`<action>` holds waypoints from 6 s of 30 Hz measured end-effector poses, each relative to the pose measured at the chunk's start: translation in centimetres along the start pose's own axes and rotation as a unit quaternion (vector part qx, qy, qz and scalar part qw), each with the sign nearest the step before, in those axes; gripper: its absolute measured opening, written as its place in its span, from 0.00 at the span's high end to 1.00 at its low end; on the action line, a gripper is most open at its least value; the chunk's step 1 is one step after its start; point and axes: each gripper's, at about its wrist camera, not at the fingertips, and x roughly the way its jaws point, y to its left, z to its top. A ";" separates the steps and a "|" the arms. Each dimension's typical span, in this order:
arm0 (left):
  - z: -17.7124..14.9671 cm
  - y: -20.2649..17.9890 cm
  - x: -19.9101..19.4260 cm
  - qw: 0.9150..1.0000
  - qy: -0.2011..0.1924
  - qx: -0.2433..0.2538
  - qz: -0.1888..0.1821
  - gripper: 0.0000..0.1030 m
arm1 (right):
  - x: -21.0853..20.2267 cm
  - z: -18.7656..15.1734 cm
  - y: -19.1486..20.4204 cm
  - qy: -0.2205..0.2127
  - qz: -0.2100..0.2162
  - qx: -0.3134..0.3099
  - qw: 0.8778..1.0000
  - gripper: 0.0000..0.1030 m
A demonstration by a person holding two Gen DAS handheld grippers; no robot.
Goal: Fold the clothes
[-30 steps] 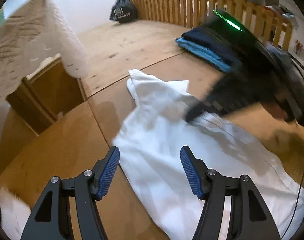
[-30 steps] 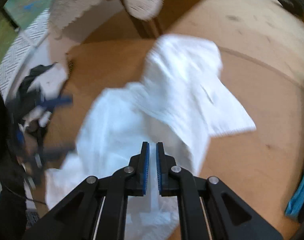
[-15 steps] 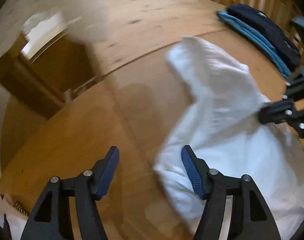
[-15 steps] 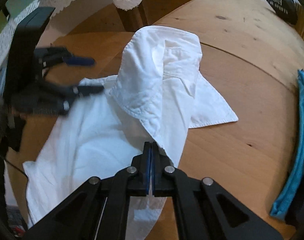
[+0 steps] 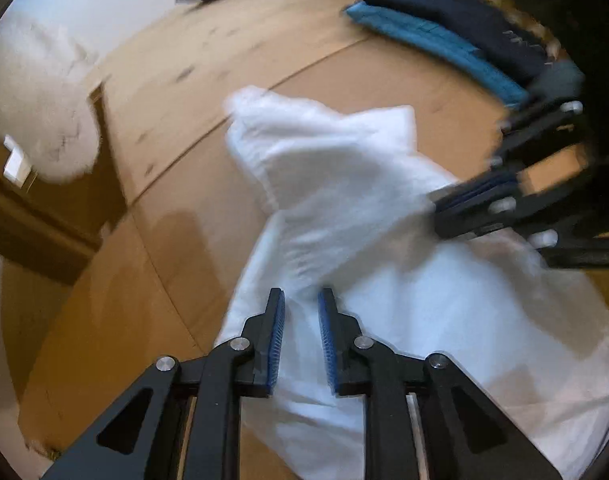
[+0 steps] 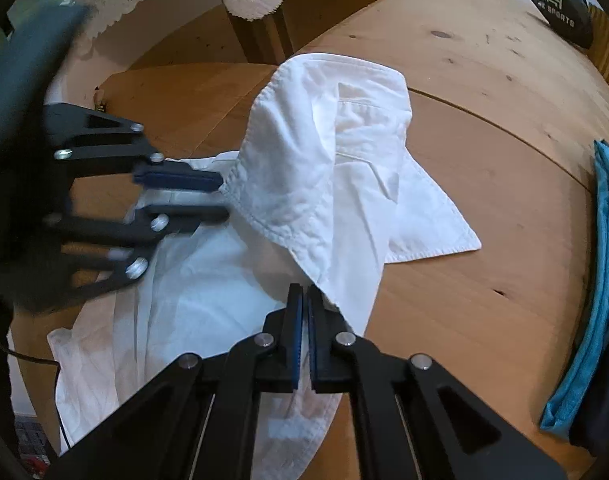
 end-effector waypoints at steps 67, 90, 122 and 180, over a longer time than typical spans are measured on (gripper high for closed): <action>-32.4 -23.7 -19.5 0.960 -0.082 -0.197 -0.184 0.88 | -10.4 -43.0 29.5 -0.096 -0.147 -0.288 0.941 0.50; -34.8 -25.6 -21.2 0.988 -0.029 -0.104 -0.110 0.68 | -11.5 -39.3 26.6 -0.010 -0.055 -0.206 0.977 0.60; -31.2 -23.3 -22.7 0.993 -0.070 -0.039 -0.089 0.54 | -18.2 -28.1 26.0 0.089 -0.024 -0.256 0.962 0.92; -20.4 -15.0 -15.9 0.981 -0.097 -0.013 -0.170 0.54 | -5.5 -4.3 12.3 0.099 -0.092 -0.202 0.970 0.68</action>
